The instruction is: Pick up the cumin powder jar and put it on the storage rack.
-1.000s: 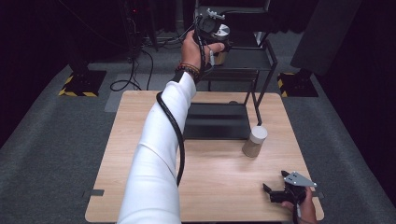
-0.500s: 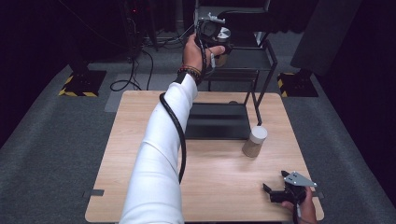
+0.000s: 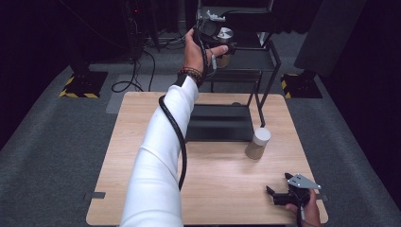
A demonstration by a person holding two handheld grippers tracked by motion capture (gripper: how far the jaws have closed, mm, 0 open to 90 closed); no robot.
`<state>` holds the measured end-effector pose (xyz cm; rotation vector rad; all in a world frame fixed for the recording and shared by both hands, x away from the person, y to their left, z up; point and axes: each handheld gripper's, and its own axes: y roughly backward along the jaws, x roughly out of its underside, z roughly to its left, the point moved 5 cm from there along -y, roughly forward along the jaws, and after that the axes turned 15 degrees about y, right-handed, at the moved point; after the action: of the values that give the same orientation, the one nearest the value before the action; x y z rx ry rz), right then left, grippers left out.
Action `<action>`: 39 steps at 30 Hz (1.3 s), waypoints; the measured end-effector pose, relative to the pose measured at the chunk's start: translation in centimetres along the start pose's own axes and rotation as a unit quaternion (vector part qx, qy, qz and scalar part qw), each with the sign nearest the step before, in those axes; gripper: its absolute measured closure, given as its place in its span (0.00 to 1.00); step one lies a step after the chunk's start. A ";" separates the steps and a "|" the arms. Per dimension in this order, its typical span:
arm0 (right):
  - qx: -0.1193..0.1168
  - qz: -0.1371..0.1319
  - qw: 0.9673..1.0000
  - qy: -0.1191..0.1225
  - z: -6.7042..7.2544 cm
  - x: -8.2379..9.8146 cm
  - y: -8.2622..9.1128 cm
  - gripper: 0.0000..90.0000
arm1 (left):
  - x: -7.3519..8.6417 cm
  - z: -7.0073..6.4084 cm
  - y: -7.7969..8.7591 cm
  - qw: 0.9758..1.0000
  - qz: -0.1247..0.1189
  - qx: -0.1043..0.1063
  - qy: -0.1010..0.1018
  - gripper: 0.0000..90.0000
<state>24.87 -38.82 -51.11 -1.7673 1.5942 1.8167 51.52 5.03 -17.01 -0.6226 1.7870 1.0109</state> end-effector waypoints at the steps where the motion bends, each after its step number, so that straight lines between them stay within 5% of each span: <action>1: 0.000 0.000 1.000 0.000 0.0 0.0 0.0 0.00 | 0.1 -0.1 0.3 1.000 -0.003 0.001 -0.001 0.02; 12: -0.004 0.000 1.000 0.000 -0.1 0.0 0.0 0.00 | 1.9 -0.8 3.3 1.000 -0.019 0.017 -0.012 0.01; 19: -0.002 -0.001 1.000 0.002 -0.1 0.0 0.0 0.00 | 3.6 -1.3 4.9 0.999 -0.043 0.007 -0.015 0.01; 39: -0.002 -0.001 1.000 0.003 0.0 0.0 0.0 0.00 | 8.9 -1.1 7.7 0.998 -0.044 0.038 -0.021 0.01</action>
<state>24.88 -38.86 -51.11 -1.7765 1.5916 1.8162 41.35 8.32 -22.13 -0.6230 1.7376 0.8864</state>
